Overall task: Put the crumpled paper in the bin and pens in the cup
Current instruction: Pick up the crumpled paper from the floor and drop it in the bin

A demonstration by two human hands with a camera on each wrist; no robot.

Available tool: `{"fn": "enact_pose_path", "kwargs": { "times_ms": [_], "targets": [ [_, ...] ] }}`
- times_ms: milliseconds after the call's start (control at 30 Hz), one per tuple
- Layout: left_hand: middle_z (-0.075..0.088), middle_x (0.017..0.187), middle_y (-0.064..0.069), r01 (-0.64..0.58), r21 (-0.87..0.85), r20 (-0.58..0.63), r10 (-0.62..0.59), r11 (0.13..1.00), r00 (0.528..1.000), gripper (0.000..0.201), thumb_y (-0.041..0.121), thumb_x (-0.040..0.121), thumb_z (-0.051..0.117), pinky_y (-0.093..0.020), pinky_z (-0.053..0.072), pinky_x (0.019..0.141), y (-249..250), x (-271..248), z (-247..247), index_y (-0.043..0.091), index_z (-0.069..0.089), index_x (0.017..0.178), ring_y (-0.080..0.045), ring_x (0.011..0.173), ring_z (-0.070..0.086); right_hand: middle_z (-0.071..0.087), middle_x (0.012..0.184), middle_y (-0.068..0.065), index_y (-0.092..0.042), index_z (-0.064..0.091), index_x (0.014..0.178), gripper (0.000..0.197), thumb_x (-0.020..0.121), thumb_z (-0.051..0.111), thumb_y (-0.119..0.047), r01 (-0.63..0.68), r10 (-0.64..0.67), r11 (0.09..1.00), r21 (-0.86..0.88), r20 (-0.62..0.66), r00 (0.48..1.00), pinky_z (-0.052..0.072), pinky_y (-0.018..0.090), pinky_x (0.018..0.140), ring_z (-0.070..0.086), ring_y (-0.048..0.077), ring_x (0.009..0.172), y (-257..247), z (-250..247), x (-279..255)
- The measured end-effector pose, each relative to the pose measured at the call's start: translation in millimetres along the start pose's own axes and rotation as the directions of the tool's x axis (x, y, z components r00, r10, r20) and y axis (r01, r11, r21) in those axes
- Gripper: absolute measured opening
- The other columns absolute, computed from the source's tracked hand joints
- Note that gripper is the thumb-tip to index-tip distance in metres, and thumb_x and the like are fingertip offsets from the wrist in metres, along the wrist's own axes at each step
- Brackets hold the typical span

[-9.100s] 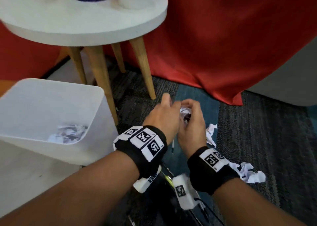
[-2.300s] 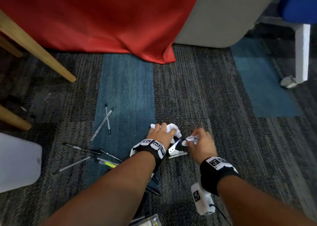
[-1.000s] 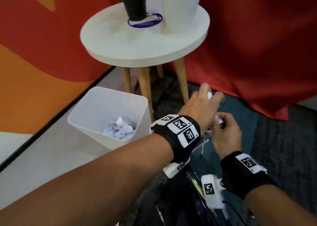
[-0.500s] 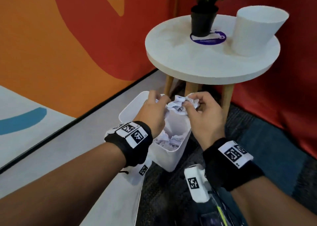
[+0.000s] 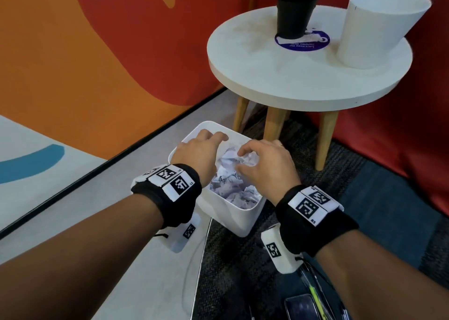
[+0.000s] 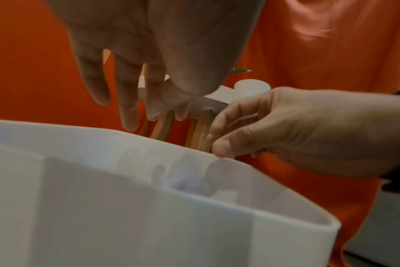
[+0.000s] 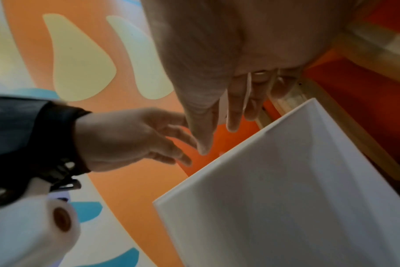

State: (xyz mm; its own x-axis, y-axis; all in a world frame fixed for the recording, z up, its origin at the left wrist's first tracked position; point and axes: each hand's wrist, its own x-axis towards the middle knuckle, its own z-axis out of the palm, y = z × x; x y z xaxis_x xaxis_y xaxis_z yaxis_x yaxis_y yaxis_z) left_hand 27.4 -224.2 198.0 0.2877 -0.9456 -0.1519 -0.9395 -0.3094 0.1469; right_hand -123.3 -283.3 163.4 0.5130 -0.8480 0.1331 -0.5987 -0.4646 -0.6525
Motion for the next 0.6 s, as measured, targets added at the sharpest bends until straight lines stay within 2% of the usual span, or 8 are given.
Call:
{"fn": "enact_pose_path", "kwargs": {
  "times_ms": [67, 133, 233, 300, 467, 533, 600],
  "targets": [
    [0.043, 0.137, 0.002, -0.034, -0.007, -0.062, 0.033, 0.999, 0.998, 0.064, -0.002, 0.083, 0.046, -0.037, 0.041, 0.080, 7, -3, -5, 0.035, 0.040, 0.135, -0.031, 0.103, 0.057, 0.063, 0.105, -0.013, -0.035, 0.066, 0.091, 0.020, 0.075, 0.076, -0.041, -0.020, 0.021, 0.999, -0.041, 0.019, 1.000, 0.030, 0.033, 0.090, 0.046, 0.015, 0.107, 3, 0, -4],
    [0.047, 0.132, 0.002, -0.100, -0.035, -0.136, 0.094, 0.994, 0.986, 0.057, 0.000, 0.084, 0.048, -0.034, 0.037, 0.077, 19, -7, -9, 0.033, 0.046, 0.130, -0.027, 0.101, 0.056, 0.062, 0.103, -0.018, -0.036, 0.066, 0.088, 0.016, 0.077, 0.073, -0.045, -0.021, 0.025, 0.999, 0.041, -0.080, 0.996, 0.028, 0.032, 0.088, 0.047, 0.012, 0.107, 9, -3, -11],
    [0.052, 0.119, 0.001, -0.234, -0.111, -0.246, 0.202, 0.966, 0.948, 0.046, 0.001, 0.084, 0.047, -0.034, 0.039, 0.079, 49, -14, -12, 0.030, 0.055, 0.119, -0.025, 0.101, 0.054, 0.060, 0.092, -0.019, -0.033, 0.064, 0.084, 0.012, 0.085, 0.062, -0.045, -0.018, 0.072, 0.979, 0.203, -0.260, 0.963, 0.040, 0.043, 0.089, 0.051, 0.014, 0.098, 29, -11, -30],
    [0.053, 0.111, 0.001, -0.342, -0.157, -0.285, 0.289, 0.927, 0.914, 0.040, 0.002, 0.084, 0.047, -0.039, 0.044, 0.081, 75, -21, -9, 0.028, 0.058, 0.113, -0.025, 0.098, 0.053, 0.061, 0.088, -0.016, -0.033, 0.061, 0.083, 0.012, 0.087, 0.056, -0.044, -0.085, 0.162, 0.965, 0.247, -0.311, 0.936, 0.045, 0.049, 0.087, 0.054, 0.015, 0.094, 53, -16, -46],
    [0.049, 0.101, 0.003, -0.550, -0.220, -0.219, 0.509, 0.806, 0.832, 0.036, 0.004, 0.083, 0.047, -0.043, 0.048, 0.074, 141, -35, 23, 0.025, 0.058, 0.110, -0.024, 0.095, 0.051, 0.059, 0.080, -0.017, -0.036, 0.058, 0.081, 0.010, 0.091, 0.059, -0.037, -0.392, 0.433, 0.897, 0.203, -0.230, 0.872, 0.045, 0.051, 0.091, 0.058, 0.019, 0.094, 138, -12, -113],
    [0.050, 0.103, 0.002, -0.589, -0.240, -0.162, 0.567, 0.771, 0.808, 0.035, 0.005, 0.084, 0.046, -0.044, 0.048, 0.076, 163, -38, 45, 0.025, 0.057, 0.110, -0.024, 0.096, 0.052, 0.062, 0.078, -0.015, -0.035, 0.058, 0.081, 0.011, 0.091, 0.060, -0.035, -0.499, 0.516, 0.857, 0.132, -0.185, 0.837, 0.046, 0.050, 0.090, 0.060, 0.021, 0.091, 175, -8, -147],
    [0.050, 0.107, 0.002, -0.603, -0.233, -0.071, 0.605, 0.763, 0.793, 0.033, 0.008, 0.088, 0.045, -0.042, 0.046, 0.080, 181, -40, 69, 0.028, 0.054, 0.113, -0.023, 0.100, 0.051, 0.070, 0.085, -0.007, -0.032, 0.060, 0.083, 0.008, 0.090, 0.060, -0.035, -0.606, 0.607, 0.794, 0.049, -0.125, 0.785, 0.047, 0.047, 0.090, 0.064, 0.024, 0.094, 210, -4, -181]
  ]
}}
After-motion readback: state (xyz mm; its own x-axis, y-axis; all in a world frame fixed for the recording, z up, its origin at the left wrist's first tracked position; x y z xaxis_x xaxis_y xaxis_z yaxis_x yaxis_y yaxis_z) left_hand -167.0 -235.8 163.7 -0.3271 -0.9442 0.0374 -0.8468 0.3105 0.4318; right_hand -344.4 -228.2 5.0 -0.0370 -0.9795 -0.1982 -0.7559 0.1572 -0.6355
